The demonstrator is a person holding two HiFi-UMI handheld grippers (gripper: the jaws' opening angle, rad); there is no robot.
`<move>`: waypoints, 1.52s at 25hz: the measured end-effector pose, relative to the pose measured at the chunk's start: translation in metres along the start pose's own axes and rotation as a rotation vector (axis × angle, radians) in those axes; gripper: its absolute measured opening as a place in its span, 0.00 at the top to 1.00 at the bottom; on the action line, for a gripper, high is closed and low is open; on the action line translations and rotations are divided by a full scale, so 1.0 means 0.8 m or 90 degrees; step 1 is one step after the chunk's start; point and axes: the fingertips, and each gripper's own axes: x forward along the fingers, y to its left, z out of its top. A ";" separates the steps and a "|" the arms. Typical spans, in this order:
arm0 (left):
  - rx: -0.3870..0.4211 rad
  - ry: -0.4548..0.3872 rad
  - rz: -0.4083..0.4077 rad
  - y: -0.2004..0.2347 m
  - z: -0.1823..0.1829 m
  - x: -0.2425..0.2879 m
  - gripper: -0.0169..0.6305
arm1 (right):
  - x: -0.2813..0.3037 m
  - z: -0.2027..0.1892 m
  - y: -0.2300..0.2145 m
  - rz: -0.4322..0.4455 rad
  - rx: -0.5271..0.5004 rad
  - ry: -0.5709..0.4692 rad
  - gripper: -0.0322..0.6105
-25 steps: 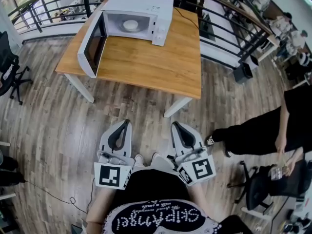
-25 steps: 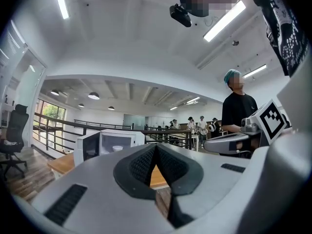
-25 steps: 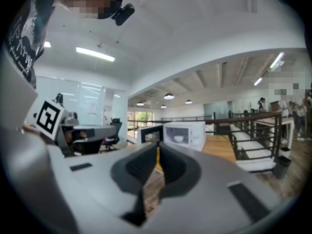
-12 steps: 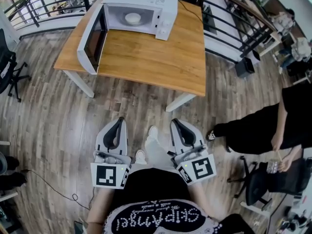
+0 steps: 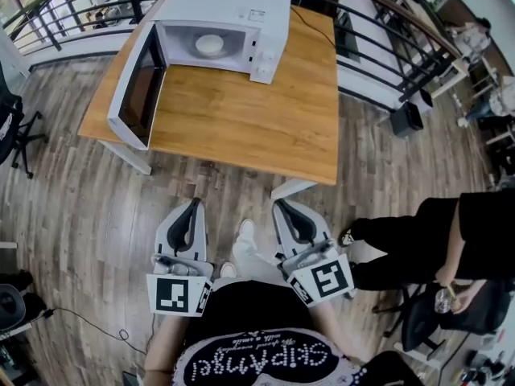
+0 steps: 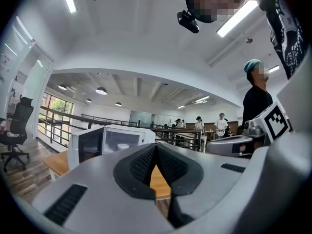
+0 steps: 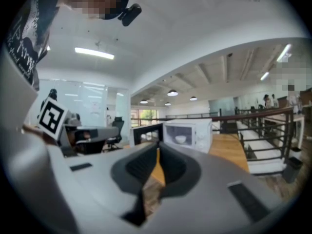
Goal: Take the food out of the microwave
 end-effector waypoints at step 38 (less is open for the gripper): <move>0.024 0.004 0.039 0.027 0.017 0.176 0.93 | 0.115 0.005 -0.135 0.030 0.039 0.017 0.89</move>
